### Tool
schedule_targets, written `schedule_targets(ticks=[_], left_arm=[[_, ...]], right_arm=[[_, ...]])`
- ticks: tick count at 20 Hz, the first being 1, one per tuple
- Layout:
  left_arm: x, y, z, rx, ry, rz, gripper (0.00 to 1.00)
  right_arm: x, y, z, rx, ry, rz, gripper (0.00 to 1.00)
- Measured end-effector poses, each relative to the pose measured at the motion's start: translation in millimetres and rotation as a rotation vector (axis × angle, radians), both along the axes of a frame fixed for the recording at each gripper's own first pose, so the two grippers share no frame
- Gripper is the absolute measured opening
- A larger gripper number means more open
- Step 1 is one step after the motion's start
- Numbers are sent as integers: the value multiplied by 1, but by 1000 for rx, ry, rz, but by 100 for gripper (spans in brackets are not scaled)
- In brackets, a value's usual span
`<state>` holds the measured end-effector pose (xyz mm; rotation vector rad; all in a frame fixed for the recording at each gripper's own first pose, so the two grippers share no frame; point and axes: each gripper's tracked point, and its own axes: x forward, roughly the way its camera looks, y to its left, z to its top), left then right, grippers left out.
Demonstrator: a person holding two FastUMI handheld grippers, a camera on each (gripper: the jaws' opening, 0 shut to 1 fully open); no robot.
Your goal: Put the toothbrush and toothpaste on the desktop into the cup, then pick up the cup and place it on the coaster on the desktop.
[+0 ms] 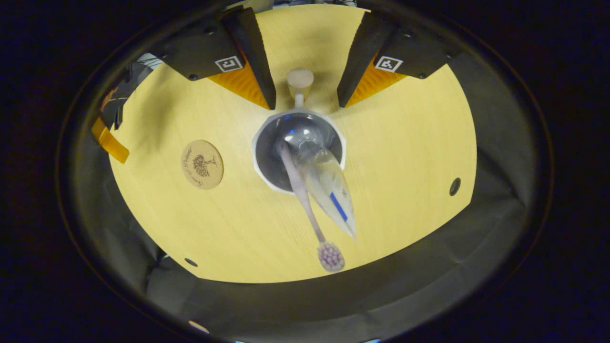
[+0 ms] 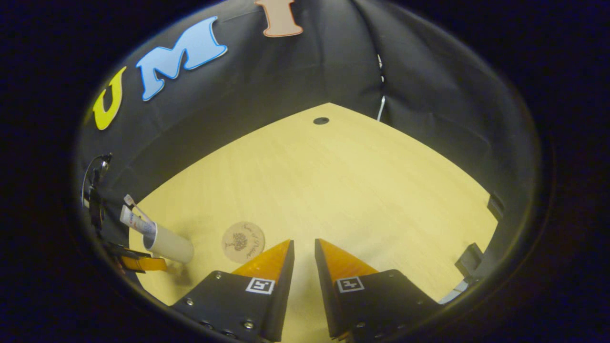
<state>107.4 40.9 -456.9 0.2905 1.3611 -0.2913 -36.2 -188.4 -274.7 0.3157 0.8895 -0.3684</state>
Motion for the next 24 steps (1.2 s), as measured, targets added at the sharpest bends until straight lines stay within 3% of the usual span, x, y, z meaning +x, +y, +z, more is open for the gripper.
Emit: schedule_targets(ticks=[1, 2, 8, 9, 12, 14, 15, 18, 24], left_arm=[[0, 0, -3, 7, 15, -7, 80], [1, -2, -8, 15, 31, -14, 85], [1, -5, -30, 41, 100, -13, 81], [2, -5, -32, 46, 102, -7, 75], [3, -4, -32, 56, 93, 15, 39], [5, -8, -30, 37, 77, 20, 39], [3, -10, -30, 29, 77, 22, 34], [2, -15, -25, 13, 75, 34, 35], [2, -49, -11, -6, 40, -21, 34]], right_arm=[[-2, -4, 1, 2, 3, -9, 33], [-4, -9, 0, 2, 4, -19, 33], [-16, -24, -2, -4, 14, -44, 33], [-20, -25, -3, -3, 19, -45, 33], [-30, -33, -8, -1, 36, -53, 33], [-33, -37, -10, 8, 41, -64, 33], [-35, -39, -10, 8, 41, -65, 33], [-36, -43, -9, 0, 42, -59, 33], [-41, -53, -9, 4, 42, -65, 33]])
